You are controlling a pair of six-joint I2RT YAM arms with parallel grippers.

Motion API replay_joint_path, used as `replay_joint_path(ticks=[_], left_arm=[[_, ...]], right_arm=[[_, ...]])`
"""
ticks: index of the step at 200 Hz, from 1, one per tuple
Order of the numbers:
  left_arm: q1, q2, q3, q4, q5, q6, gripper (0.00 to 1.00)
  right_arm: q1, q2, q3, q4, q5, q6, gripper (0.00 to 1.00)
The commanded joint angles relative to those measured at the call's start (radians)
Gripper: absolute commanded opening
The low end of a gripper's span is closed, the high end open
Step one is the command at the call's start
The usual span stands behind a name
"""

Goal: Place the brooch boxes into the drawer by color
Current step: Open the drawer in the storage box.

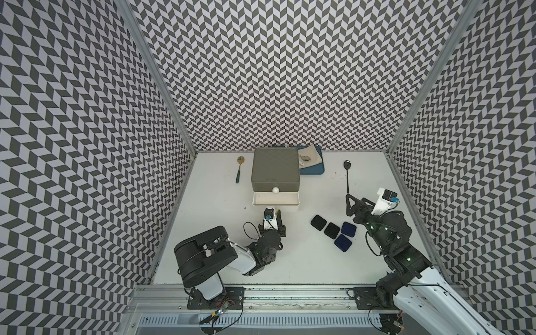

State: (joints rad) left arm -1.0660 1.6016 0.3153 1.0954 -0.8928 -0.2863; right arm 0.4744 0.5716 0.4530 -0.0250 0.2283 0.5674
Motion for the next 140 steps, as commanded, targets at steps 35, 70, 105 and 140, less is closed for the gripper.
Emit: replay_joint_path(ticks=[35, 70, 105, 140], left_arm=[[-0.203, -0.193, -0.025, -0.414, -0.108, -0.235, 0.0], [-0.27, -0.27, -0.027, -0.589, -0.149, -0.33, 0.0], [-0.296, -0.365, -0.059, -0.743, -0.201, -0.459, 0.04], [-0.304, -0.437, -0.073, -0.848, -0.241, -0.541, 0.97]], right_arm=[[-0.005, -0.019, -0.002, 0.048, -0.05, 0.015, 0.85], [-0.005, -0.032, 0.003, 0.04, -0.06, 0.022, 0.86], [-0.005, -0.028, -0.01, 0.033, -0.085, 0.031, 0.88], [-0.005, 0.032, 0.011, 0.016, -0.111, -0.017, 0.98]])
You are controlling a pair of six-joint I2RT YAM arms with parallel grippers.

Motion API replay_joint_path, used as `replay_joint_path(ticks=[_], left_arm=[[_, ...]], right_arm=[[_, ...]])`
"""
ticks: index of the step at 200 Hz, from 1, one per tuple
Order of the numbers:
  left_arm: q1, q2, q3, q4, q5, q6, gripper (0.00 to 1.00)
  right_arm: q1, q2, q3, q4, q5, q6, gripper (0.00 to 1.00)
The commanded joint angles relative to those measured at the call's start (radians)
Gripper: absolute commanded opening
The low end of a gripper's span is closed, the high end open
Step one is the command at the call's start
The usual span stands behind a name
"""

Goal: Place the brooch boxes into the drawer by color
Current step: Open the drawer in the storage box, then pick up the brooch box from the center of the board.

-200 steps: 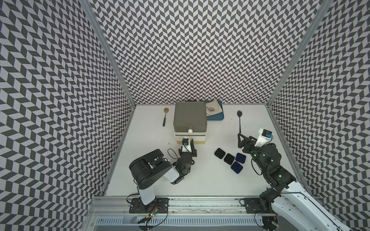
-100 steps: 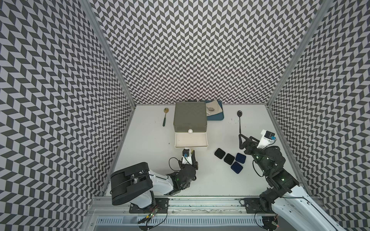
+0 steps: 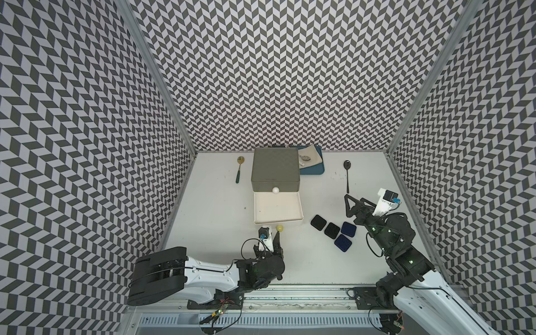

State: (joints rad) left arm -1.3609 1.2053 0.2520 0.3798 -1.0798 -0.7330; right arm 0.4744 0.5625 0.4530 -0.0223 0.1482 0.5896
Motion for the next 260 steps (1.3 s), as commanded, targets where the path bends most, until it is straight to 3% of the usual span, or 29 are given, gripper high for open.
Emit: replay_joint_path(ticks=[1, 26, 62, 108, 129, 148, 177, 189, 214, 226, 243, 260], left_arm=[[-0.01, -0.043, -0.01, -0.134, -0.056, -0.095, 0.97], [-0.052, -0.119, -0.001, -0.179, -0.087, -0.065, 1.0], [-0.171, -0.314, 0.067, -0.357, -0.141, -0.035, 1.0], [-0.256, -0.569, 0.193, -0.511, -0.158, 0.107, 1.0], [-0.229, -0.683, 0.231, -0.445, -0.148, 0.286, 1.0], [-0.066, -0.783, 0.288, -0.496, -0.088, 0.325, 1.0], [0.349, -0.868, 0.334, -0.469, 0.241, 0.441, 1.0], [0.486, -0.826, 0.377, -0.491, 0.392, 0.457, 1.0], [0.752, -0.576, 0.488, -0.581, 0.77, 0.448, 1.0], [0.841, -0.527, 0.493, -0.545, 0.882, 0.429, 1.0], [0.91, -0.531, 0.482, -0.448, 0.949, 0.432, 1.0], [0.99, -0.479, 0.547, -0.481, 1.04, 0.452, 1.0]], right_arm=[[-0.005, 0.045, 0.012, 0.011, -0.031, -0.041, 0.99], [-0.005, 0.19, 0.095, -0.058, -0.095, -0.169, 0.99], [-0.006, 0.479, 0.335, -0.326, -0.14, -0.344, 0.99], [-0.007, 0.671, 0.492, -0.489, -0.135, -0.48, 0.99], [-0.005, 0.733, 0.51, -0.497, -0.193, -0.526, 1.0], [-0.003, 0.811, 0.544, -0.546, -0.19, -0.54, 0.99], [0.007, 0.89, 0.575, -0.566, -0.199, -0.555, 1.0], [0.013, 0.911, 0.576, -0.554, -0.212, -0.559, 0.99], [0.026, 0.946, 0.557, -0.525, -0.205, -0.571, 0.99], [0.028, 0.95, 0.532, -0.498, -0.221, -0.568, 0.99], [0.037, 0.95, 0.492, -0.453, -0.234, -0.557, 1.0], [0.055, 0.972, 0.471, -0.424, -0.206, -0.553, 0.99]])
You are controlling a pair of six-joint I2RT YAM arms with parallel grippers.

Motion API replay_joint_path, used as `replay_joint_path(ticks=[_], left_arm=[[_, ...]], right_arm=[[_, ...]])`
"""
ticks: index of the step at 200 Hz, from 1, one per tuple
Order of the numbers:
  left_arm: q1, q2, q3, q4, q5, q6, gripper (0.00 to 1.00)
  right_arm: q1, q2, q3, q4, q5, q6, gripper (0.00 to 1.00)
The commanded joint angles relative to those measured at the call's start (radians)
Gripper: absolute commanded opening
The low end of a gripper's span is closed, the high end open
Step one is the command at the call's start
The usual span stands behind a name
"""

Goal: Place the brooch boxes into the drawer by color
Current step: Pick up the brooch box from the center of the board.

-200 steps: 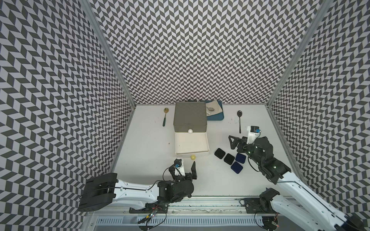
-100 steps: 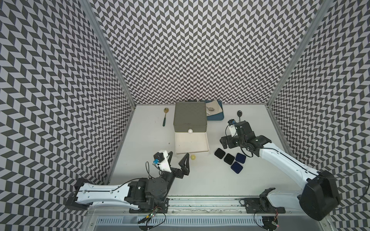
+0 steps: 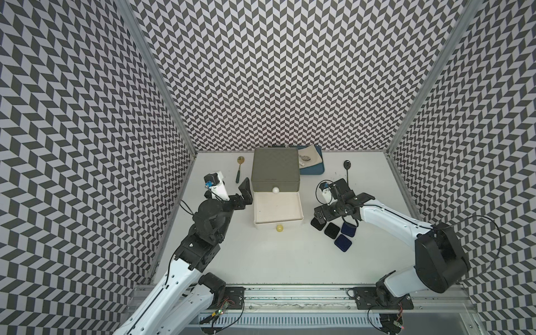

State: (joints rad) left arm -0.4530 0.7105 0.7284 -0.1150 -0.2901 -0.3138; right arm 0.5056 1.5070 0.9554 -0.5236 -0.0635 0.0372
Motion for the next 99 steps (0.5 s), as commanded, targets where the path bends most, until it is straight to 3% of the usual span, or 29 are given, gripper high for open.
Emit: replay_joint_path(ticks=[1, 33, 99], left_arm=[[0.09, 0.022, 0.079, 0.007, 0.258, 0.035, 1.0], [0.219, 0.1, 0.145, -0.075, 0.375, 0.055, 1.0], [0.33, 0.092, 0.096, -0.078, 0.493, 0.064, 1.0]], right_arm=[[0.025, 0.031, -0.032, 0.077, 0.007, 0.0, 0.99], [0.042, 0.086, -0.034, 0.094, 0.026, 0.001, 0.99], [0.062, 0.14, -0.032, 0.097, 0.034, 0.006, 0.85]])
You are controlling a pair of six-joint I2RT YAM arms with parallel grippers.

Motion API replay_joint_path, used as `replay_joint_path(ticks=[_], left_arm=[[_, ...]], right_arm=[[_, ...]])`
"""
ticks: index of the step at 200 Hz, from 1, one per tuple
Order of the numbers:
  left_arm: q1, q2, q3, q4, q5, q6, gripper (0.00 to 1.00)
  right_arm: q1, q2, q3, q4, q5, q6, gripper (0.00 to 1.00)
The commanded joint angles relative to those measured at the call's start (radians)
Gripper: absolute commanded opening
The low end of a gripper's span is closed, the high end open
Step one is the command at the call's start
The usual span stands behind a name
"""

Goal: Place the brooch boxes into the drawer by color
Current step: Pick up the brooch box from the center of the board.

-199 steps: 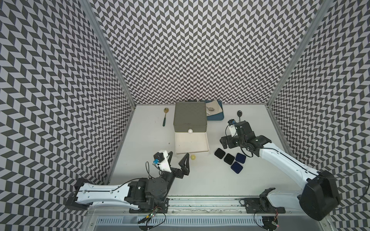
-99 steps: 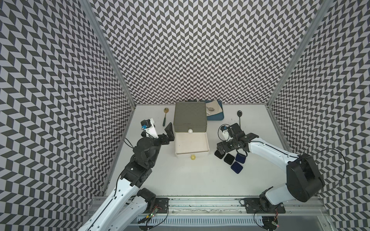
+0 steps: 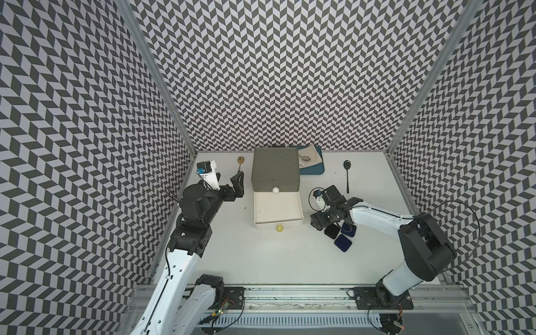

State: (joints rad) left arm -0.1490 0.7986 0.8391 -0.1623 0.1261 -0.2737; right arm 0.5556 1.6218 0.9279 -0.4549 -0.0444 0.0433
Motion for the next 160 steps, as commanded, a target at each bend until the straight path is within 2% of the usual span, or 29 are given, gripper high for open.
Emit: replay_joint_path(ticks=[1, 33, 48, 73, 109, 160], left_arm=[[0.026, 0.004, -0.015, -0.031, 0.076, 0.025, 1.0], [0.05, 0.009, -0.012, -0.036, 0.095, 0.033, 1.0], [0.052, 0.01, -0.012, -0.036, 0.101, 0.032, 1.0], [0.054, 0.01, -0.017, -0.039, 0.102, 0.031, 1.0], [0.055, 0.004, -0.024, -0.046, 0.101, 0.033, 1.0], [0.058, -0.001, -0.026, -0.05, 0.1, 0.03, 1.0]], right_arm=[[0.013, 0.025, -0.004, 0.029, 0.014, 0.0, 0.84], [0.027, 0.017, -0.024, 0.034, 0.007, 0.008, 0.83], [0.027, 0.019, -0.03, 0.036, 0.008, 0.01, 0.79], [0.027, 0.034, -0.031, 0.036, 0.005, 0.012, 0.69], [0.027, 0.015, -0.025, 0.033, 0.014, 0.021, 0.43], [0.022, -0.052, 0.017, 0.005, 0.045, 0.041, 0.39]])
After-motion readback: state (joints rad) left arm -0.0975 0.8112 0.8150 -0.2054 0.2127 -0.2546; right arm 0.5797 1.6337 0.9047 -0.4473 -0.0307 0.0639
